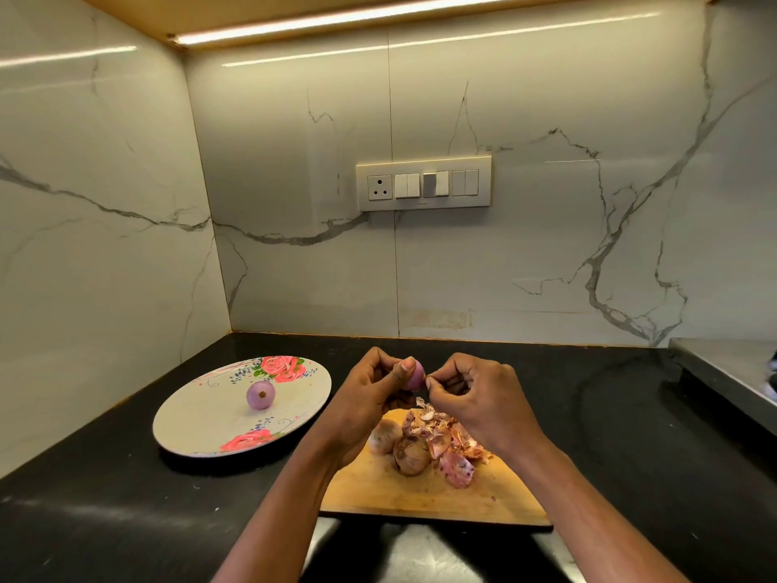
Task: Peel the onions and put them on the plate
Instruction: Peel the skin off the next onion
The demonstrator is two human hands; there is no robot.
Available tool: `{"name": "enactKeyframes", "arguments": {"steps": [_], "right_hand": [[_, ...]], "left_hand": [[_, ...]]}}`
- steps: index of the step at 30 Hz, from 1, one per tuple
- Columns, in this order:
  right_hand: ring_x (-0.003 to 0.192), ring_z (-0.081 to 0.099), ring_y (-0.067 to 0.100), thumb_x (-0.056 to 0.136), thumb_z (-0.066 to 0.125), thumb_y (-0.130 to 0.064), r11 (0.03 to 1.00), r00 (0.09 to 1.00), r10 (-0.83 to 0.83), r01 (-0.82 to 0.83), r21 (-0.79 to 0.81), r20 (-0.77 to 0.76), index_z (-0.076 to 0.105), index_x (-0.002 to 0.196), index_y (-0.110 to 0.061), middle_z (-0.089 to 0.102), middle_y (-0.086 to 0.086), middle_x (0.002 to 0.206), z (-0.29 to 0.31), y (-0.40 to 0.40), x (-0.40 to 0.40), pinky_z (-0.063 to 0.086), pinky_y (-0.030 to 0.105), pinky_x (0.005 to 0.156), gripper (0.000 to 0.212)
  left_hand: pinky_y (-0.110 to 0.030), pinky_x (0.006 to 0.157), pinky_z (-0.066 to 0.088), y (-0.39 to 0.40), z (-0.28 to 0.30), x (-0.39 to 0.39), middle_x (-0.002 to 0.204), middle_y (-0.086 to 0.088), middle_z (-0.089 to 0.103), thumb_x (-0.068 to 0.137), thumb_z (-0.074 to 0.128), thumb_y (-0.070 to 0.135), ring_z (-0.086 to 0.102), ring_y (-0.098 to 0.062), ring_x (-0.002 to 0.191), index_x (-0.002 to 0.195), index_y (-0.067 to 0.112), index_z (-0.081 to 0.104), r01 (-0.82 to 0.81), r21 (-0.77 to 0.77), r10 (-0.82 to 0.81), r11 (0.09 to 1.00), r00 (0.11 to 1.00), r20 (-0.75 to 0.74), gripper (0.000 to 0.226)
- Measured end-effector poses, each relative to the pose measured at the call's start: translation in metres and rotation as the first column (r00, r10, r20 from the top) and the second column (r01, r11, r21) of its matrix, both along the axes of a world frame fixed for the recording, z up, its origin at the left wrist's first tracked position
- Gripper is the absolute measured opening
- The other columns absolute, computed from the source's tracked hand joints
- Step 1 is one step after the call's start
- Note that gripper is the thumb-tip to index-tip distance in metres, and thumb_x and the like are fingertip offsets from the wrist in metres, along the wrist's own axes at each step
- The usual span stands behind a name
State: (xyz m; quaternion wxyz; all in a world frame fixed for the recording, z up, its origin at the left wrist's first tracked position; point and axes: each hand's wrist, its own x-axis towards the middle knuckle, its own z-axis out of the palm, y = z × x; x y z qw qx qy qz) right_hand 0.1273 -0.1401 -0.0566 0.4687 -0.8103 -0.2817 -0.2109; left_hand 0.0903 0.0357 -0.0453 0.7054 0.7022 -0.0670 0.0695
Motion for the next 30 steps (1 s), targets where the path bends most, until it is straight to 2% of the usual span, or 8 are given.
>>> {"name": "enactKeyframes", "arguments": {"steps": [2,6,9,12,16,20,27,30], "right_hand": [[0.078,0.065,0.001,0.087,0.075,-0.024,1.0,1.0,-0.022,0.022,0.005,0.0,0.073,0.086,-0.021,0.068,-0.011,0.075,0.0,0.002,-0.001,0.053,0.014,0.062,0.004],[0.079,0.064,-0.004,0.087,0.076,-0.023,0.998,0.998,-0.059,0.059,0.002,0.011,0.069,0.087,-0.023,0.066,-0.013,0.075,0.0,0.005,-0.001,0.051,0.01,0.063,0.006],[0.076,0.064,-0.004,0.087,0.075,-0.022,0.998,0.998,-0.066,0.066,0.009,0.016,0.068,0.089,-0.023,0.066,-0.013,0.077,0.001,0.006,0.001,0.052,0.01,0.065,0.008],[0.077,0.066,-0.002,0.09,0.073,-0.023,0.995,1.0,-0.004,0.007,0.097,-0.025,0.071,0.093,-0.023,0.069,-0.011,0.079,0.005,0.004,0.002,0.055,0.014,0.065,0.004],[0.087,0.068,0.0,0.092,0.07,-0.031,0.984,0.992,0.111,-0.101,0.149,-0.063,0.073,0.107,-0.024,0.072,-0.011,0.092,0.01,-0.001,0.003,0.058,0.018,0.068,0.016],[0.09,0.065,-0.005,0.084,0.079,-0.032,0.995,0.994,0.102,-0.103,0.015,0.03,0.067,0.108,-0.033,0.069,-0.021,0.095,0.011,0.0,0.001,0.052,0.009,0.075,0.027],[0.087,0.065,-0.008,0.082,0.079,-0.029,0.999,0.982,0.044,-0.049,0.024,0.185,0.067,0.102,-0.032,0.064,-0.027,0.089,0.007,0.004,0.0,0.052,0.008,0.07,0.024],[0.09,0.06,-0.015,0.083,0.08,-0.026,1.0,0.973,0.024,-0.026,0.004,0.228,0.07,0.101,-0.027,0.06,-0.03,0.088,0.006,0.003,0.0,0.048,0.003,0.07,0.021]], "left_hand": [[-0.03,0.082,0.057,-0.001,0.0,-0.001,0.101,-0.008,0.066,0.097,0.058,0.023,0.066,-0.018,0.089,0.105,0.009,0.055,-0.004,0.004,0.004,1.0,1.0,0.001,0.017],[-0.038,0.09,0.057,-0.001,0.0,0.0,0.105,-0.009,0.065,0.097,0.058,0.022,0.067,-0.022,0.095,0.108,0.008,0.056,-0.003,0.004,0.003,1.0,1.0,-0.002,0.018],[-0.039,0.091,0.056,-0.002,0.0,0.001,0.107,-0.01,0.066,0.092,0.06,0.029,0.067,-0.022,0.096,0.112,0.008,0.056,0.009,-0.017,-0.009,1.0,1.0,-0.001,0.029],[-0.033,0.085,0.058,-0.002,0.0,0.002,0.107,-0.01,0.067,0.09,0.058,0.033,0.067,-0.02,0.093,0.115,0.009,0.057,0.004,-0.079,-0.004,0.997,1.0,0.007,0.035],[-0.027,0.08,0.057,-0.002,0.001,0.004,0.108,-0.011,0.068,0.095,0.054,0.033,0.069,-0.017,0.09,0.118,0.009,0.06,-0.004,-0.19,0.007,0.982,1.0,0.014,0.034],[-0.028,0.079,0.056,-0.004,0.001,0.005,0.105,-0.011,0.072,0.095,0.053,0.037,0.072,-0.016,0.089,0.121,0.009,0.06,-0.017,-0.211,0.02,0.977,1.0,0.012,0.038],[-0.027,0.079,0.054,-0.005,0.001,0.005,0.102,-0.008,0.071,0.094,0.051,0.04,0.069,-0.013,0.088,0.119,0.008,0.06,0.0,-0.138,0.007,0.99,0.999,0.048,0.042],[-0.026,0.079,0.054,-0.006,0.0,0.003,0.103,-0.009,0.069,0.093,0.052,0.041,0.069,-0.012,0.088,0.118,0.007,0.06,0.006,-0.127,0.001,0.992,0.999,0.051,0.043]]}}
